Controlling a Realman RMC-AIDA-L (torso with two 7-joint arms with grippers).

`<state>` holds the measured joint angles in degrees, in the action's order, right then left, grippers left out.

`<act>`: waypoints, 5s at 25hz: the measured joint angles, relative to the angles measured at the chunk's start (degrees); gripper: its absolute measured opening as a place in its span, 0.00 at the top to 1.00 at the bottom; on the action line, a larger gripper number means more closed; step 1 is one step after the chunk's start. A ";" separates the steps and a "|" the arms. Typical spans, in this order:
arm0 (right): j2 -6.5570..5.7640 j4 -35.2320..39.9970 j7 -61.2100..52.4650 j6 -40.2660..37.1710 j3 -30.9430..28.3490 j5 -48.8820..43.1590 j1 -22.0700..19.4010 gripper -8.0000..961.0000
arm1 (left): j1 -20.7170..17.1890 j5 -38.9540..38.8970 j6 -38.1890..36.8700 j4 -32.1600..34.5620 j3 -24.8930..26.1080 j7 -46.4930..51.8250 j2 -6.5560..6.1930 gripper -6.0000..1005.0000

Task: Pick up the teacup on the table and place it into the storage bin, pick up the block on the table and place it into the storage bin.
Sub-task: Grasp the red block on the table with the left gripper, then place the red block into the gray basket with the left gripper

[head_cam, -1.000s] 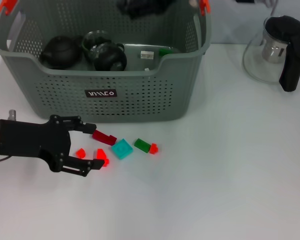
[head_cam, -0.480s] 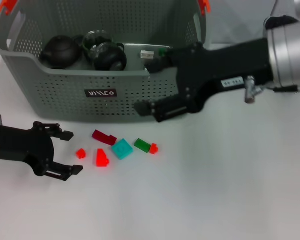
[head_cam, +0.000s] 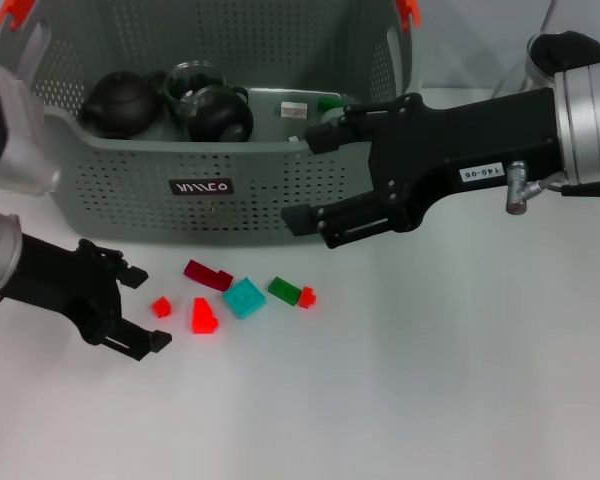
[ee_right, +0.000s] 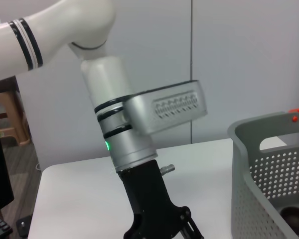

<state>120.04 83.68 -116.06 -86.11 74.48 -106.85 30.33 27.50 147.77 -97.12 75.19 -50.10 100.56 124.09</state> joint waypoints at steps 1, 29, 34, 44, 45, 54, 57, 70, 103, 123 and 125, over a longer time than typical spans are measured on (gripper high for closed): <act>0.01 0.00 0.02 -0.18 -0.11 -0.02 0.02 0.03 | 0.14 0.93 -0.02 0.52 -1.59 2.60 -0.01 0.10; -0.10 -11.97 2.27 -7.62 -3.28 -12.48 2.26 0.03 | 3.06 10.69 7.41 1.07 -19.30 23.67 0.36 0.10; -0.05 -16.72 3.94 -6.26 -3.37 -12.92 4.12 0.03 | 3.92 12.27 9.70 -1.01 -21.73 25.68 0.36 0.10; 0.00 -18.68 4.89 -5.02 -3.41 -12.88 4.63 0.03 | 4.82 15.55 13.82 -4.03 -26.26 30.65 0.45 0.10; 0.00 -18.70 4.91 -4.99 -3.41 -12.88 4.63 0.03 | 4.90 15.55 13.99 -4.13 -26.33 30.82 0.45 0.10; 0.02 -18.80 5.04 -4.81 -3.38 -12.79 4.61 0.03 | 5.41 15.75 14.88 -5.58 -26.88 31.28 0.38 0.37; 0.09 -18.82 5.34 -4.81 -3.37 -12.65 4.46 0.03 | 5.39 15.79 15.41 -5.82 -26.65 31.29 0.36 0.44; 0.11 -18.82 5.50 -4.84 -3.37 -12.50 4.39 0.03 | 5.50 15.79 16.61 -7.18 -26.88 32.19 0.26 0.49; 0.01 -19.42 5.59 -4.68 -3.76 -12.44 4.13 0.03 | 5.65 15.30 7.41 0.34 -22.42 31.68 0.00 0.88; -0.03 -20.44 7.16 -6.16 -6.19 -12.42 3.57 0.03 | 17.28 -17.64 -8.72 1.02 17.24 26.35 -10.25 0.86; 0.01 -20.44 7.12 -6.27 -6.19 -12.41 3.73 0.03 | 18.37 -17.23 -3.79 -1.78 16.83 26.38 -10.92 0.86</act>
<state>120.05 63.25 -108.95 -92.39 68.29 -119.26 34.06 45.87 130.55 -100.91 73.41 -33.27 126.94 113.17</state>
